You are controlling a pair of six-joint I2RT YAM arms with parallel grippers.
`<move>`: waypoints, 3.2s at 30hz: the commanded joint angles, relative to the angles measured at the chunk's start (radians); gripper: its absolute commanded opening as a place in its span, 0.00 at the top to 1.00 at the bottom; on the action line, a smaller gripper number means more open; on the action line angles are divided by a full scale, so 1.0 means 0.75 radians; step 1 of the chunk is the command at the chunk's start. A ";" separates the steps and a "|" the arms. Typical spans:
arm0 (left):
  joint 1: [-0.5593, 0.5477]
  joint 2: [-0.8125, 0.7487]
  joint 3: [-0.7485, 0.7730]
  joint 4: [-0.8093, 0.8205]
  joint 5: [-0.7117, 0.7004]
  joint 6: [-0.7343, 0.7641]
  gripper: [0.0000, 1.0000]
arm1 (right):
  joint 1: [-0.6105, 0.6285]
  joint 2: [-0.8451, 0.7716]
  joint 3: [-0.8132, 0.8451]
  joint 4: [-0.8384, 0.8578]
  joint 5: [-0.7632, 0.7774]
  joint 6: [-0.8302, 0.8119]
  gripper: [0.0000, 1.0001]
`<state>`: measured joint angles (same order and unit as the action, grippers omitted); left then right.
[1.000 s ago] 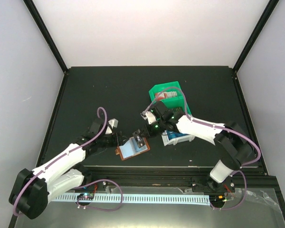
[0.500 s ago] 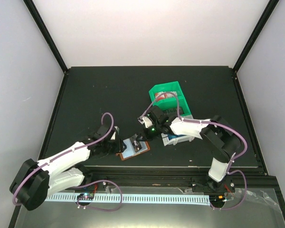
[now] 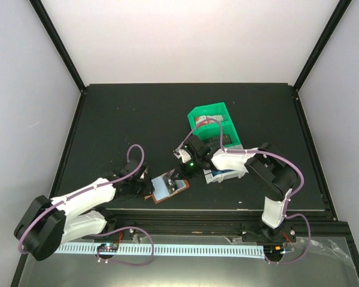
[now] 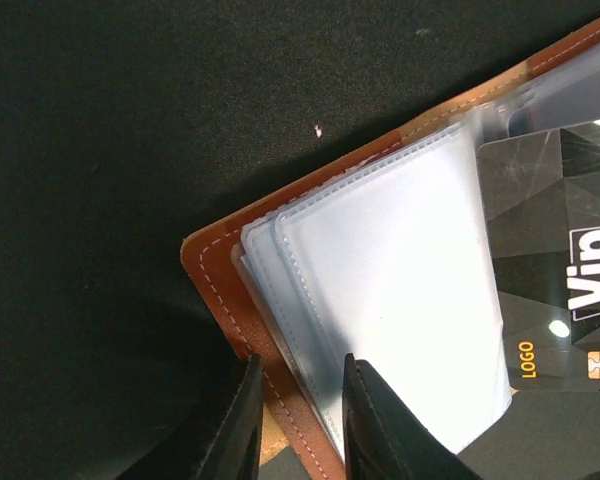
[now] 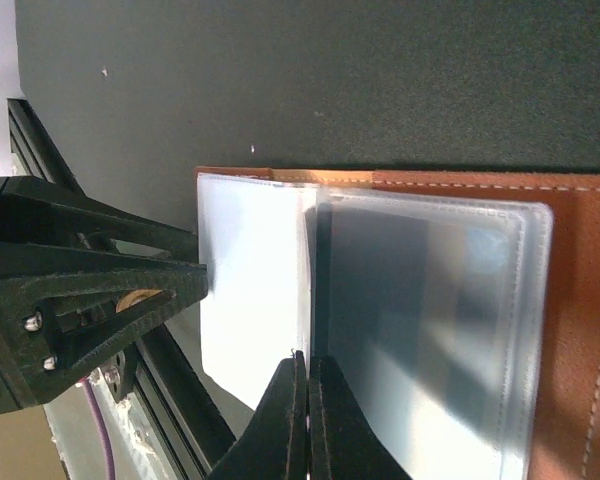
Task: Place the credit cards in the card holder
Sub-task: Insert the credit card into the card holder.
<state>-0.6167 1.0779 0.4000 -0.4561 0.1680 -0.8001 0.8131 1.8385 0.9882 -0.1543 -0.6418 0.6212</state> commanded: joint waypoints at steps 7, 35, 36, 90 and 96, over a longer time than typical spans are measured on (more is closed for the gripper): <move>-0.010 0.056 -0.014 0.012 0.014 -0.014 0.79 | 0.006 0.061 -0.015 0.083 -0.060 0.054 0.99; -0.009 0.114 -0.018 0.150 0.070 0.003 0.75 | 0.044 0.190 -0.009 0.185 -0.069 0.094 0.95; -0.008 0.122 -0.015 0.157 0.075 0.003 0.75 | 0.049 0.191 -0.002 0.181 -0.069 0.088 0.95; -0.009 0.035 0.070 0.188 0.121 0.066 0.70 | 0.159 -0.050 0.141 -0.353 0.424 -0.068 0.82; -0.010 0.065 0.070 0.195 0.127 0.058 0.79 | 0.216 -0.005 0.205 -0.408 0.465 -0.116 0.84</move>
<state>-0.6170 1.1130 0.4191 -0.3069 0.2451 -0.7597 0.9508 1.8030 1.1091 -0.4274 -0.3313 0.5682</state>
